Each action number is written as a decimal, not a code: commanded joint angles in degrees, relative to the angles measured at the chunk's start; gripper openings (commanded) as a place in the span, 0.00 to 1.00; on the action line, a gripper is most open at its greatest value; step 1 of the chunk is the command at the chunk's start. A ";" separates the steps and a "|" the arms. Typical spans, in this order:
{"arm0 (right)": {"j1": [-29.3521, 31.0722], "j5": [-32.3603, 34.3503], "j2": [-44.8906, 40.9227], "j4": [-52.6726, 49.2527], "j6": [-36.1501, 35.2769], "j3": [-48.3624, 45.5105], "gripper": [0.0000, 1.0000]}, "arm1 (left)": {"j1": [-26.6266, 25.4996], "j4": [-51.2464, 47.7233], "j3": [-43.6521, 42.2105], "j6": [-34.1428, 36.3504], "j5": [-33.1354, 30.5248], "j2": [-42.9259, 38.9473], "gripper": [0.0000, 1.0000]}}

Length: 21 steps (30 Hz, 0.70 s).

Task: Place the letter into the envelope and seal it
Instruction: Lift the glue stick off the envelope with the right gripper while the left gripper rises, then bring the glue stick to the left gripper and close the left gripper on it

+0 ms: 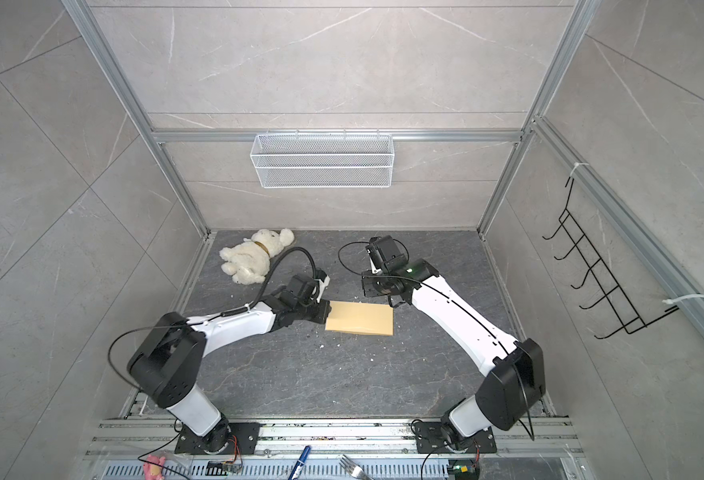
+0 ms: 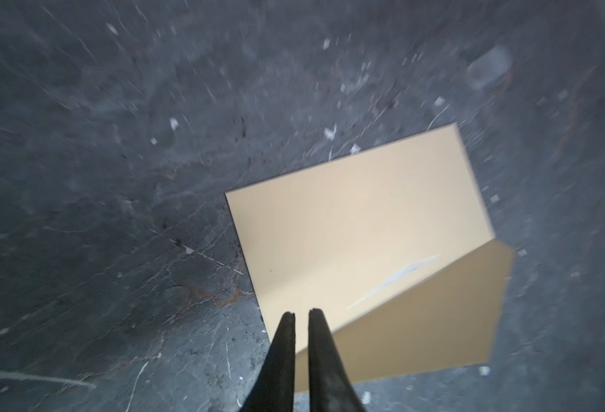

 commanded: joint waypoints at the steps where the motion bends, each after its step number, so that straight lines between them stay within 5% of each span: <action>1: -0.22 -0.94 -4.42 9.23 -0.64 -3.38 0.00 | 1.22 6.62 -1.33 -0.28 1.80 -7.81 0.24; 13: -0.21 -3.01 -14.39 36.33 -0.51 -17.13 0.00 | 1.92 21.41 -4.40 -19.54 5.26 -18.32 0.90; 21: 0.42 -3.85 -14.09 43.71 -1.21 -19.14 0.00 | 2.63 21.19 -0.15 -39.96 4.07 -17.86 0.91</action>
